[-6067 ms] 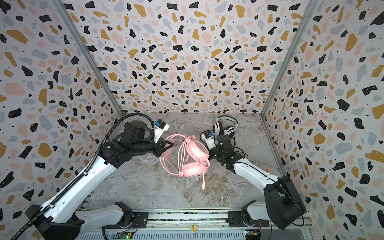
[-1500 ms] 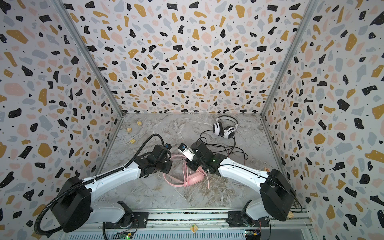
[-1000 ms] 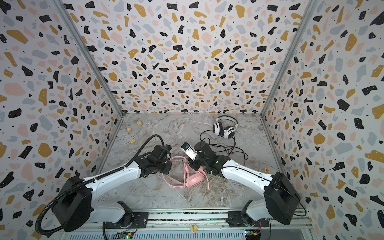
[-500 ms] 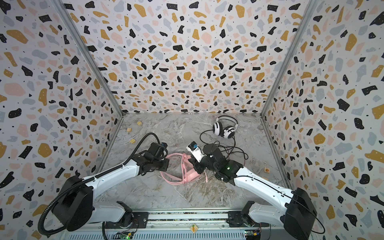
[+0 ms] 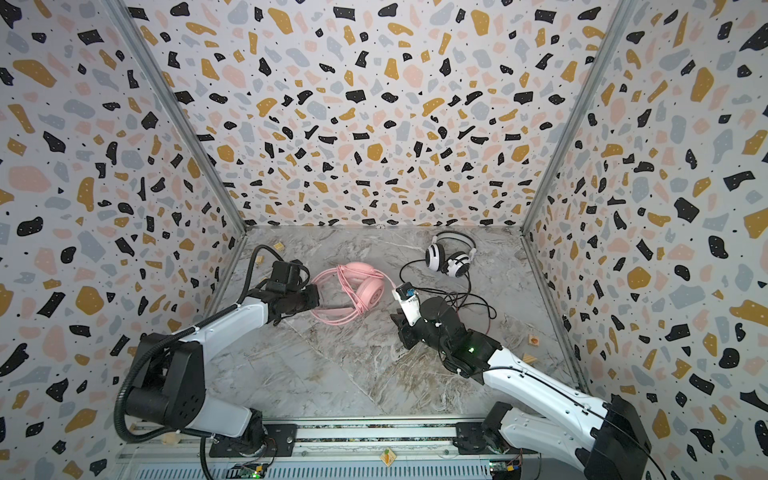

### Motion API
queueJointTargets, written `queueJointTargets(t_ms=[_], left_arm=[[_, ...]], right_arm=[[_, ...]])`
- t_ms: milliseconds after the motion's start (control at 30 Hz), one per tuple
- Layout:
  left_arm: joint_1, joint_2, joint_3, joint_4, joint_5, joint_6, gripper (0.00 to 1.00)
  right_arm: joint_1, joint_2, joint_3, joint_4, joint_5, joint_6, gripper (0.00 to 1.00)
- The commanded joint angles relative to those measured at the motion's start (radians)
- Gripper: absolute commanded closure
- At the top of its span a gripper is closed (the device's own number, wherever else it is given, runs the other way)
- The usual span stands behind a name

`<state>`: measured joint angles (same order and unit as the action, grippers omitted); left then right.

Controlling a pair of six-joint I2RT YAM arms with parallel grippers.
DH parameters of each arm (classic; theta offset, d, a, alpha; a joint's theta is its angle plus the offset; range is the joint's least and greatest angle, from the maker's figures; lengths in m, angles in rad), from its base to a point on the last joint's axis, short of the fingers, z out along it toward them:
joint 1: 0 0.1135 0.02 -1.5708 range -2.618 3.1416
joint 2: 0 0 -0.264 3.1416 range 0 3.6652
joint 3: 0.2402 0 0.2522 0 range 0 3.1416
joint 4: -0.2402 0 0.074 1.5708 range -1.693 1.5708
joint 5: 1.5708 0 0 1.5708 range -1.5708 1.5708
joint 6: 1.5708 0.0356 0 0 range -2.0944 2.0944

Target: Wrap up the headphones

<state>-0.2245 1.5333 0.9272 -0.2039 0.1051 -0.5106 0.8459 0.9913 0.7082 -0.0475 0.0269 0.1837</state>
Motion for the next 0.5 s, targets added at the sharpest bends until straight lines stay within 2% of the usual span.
queueJointTargets(t_ms=[0, 267, 467], left_arm=[[0.048, 0.076, 0.111, 0.133, 0.022, -0.08, 1.0], [0.125, 0.346, 0.37, 0.12, -0.024, -0.139, 1.0], [0.149, 0.528, 0.525, 0.081, -0.043, -0.138, 1.0]], right_arm=[[-0.005, -0.029, -0.042, 0.024, 0.022, 0.039, 0.76], [-0.004, -0.09, -0.115, 0.008, 0.008, 0.062, 0.76], [-0.007, -0.133, -0.137, -0.008, 0.018, 0.069, 0.76]])
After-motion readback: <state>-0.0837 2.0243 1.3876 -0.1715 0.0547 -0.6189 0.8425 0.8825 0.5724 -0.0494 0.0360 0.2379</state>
